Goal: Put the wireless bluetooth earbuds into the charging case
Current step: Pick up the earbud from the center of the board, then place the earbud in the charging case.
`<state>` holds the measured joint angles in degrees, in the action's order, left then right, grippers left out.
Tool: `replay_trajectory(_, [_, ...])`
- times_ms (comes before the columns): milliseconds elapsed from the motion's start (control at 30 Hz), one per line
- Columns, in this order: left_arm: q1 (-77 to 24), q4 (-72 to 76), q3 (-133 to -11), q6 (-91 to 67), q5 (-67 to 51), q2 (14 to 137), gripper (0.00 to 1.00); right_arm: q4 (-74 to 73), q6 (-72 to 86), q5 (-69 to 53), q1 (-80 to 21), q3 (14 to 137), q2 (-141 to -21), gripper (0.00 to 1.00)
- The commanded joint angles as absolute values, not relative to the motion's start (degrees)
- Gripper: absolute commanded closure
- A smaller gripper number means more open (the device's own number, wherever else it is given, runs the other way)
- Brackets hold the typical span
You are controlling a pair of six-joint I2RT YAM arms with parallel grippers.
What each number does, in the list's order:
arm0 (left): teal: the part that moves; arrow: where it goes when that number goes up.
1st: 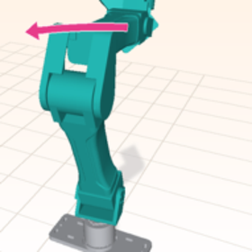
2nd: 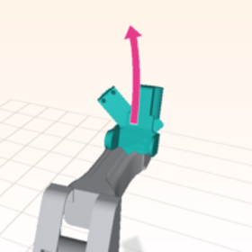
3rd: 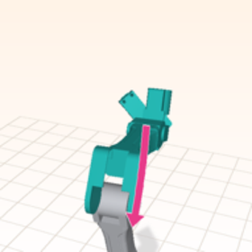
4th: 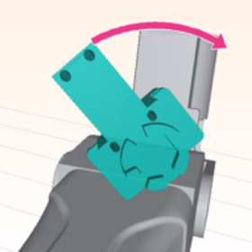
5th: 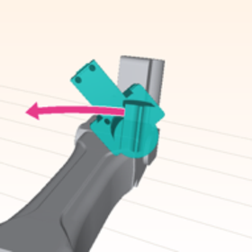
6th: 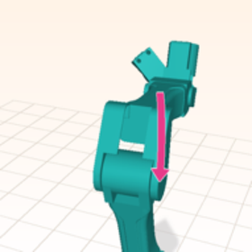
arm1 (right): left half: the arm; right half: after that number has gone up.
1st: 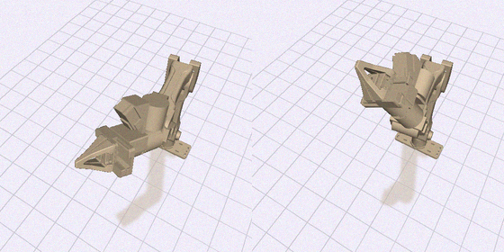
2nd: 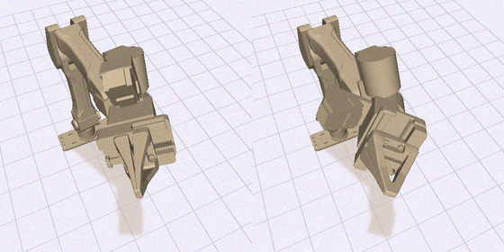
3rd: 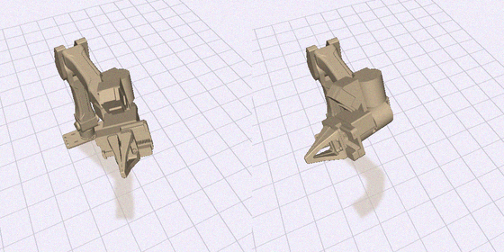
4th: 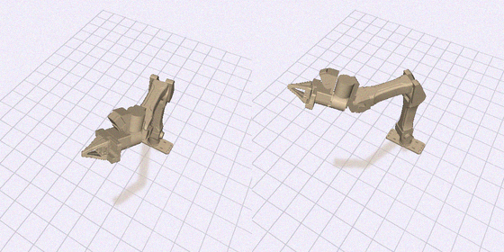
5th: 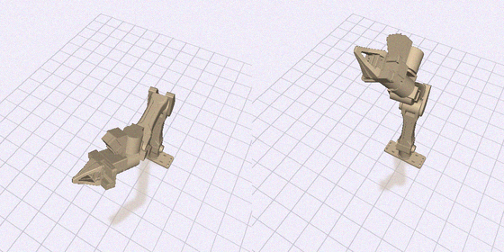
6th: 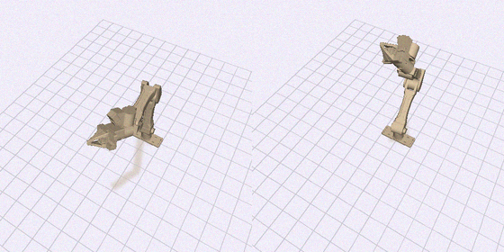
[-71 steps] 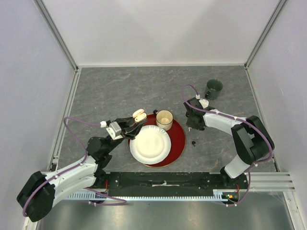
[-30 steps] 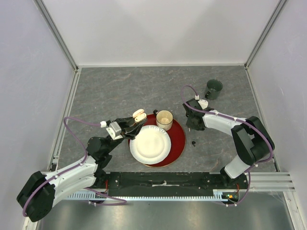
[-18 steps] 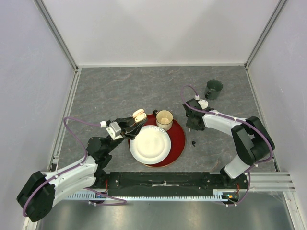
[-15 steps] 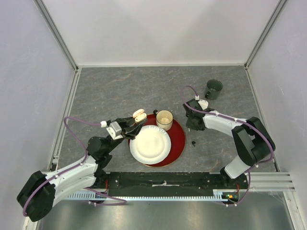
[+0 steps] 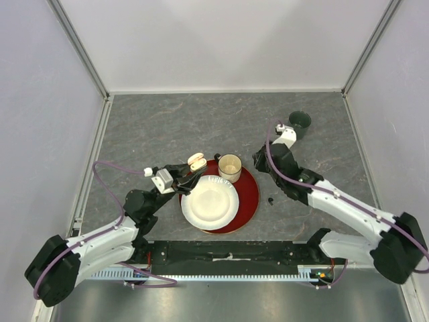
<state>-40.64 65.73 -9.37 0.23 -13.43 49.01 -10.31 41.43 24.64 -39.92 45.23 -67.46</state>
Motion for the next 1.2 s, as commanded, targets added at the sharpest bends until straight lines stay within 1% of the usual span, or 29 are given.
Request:
replay_trajectory(0, [-40.78, 70.22, -11.42, 0.53, -11.78, 50.09, 0.98, 3.67, 38.32, 29.70, -43.15, 40.53, -59.26, 1.00])
replay_trajectory(33, [-40.87, 70.49, -11.60, 0.53, -11.86, 50.27, 0.98, 7.87, 37.45, 29.71, -44.20, 39.73, -58.11, 1.00])
replay_trajectory(200, [-40.78, 71.28, -12.13, -1.67, -12.04, 51.59, 0.98, 17.30, 35.16, 27.78, -46.23, 36.56, -53.44, 1.00])
replay_trajectory(367, [-40.87, 71.98, -12.66, -1.93, -12.39, 52.91, 0.98, 26.35, 33.75, 21.29, -47.37, 35.33, -51.95, 1.00])
replay_trajectory(567, [-40.87, 72.42, -13.62, -1.85, -13.36, 54.84, 0.98, 35.14, 31.47, 18.28, -50.44, 35.07, -51.59, 1.00])
replay_trajectory(800, [-40.87, 76.28, -13.97, -1.85, -14.85, 58.27, 0.98, 46.65, 26.99, 15.21, -56.32, 34.80, -56.15, 1.00])
replay_trajectory(1000, [-40.87, 77.34, -14.76, -2.28, -16.08, 60.20, 0.98, 51.93, 22.33, 14.85, -62.04, 35.68, -61.34, 1.00])
replay_trajectory(1167, [-40.78, 77.96, -15.03, -2.81, -16.61, 60.73, 0.98, 55.28, 20.22, 15.73, -64.86, 35.60, -64.33, 1.00])
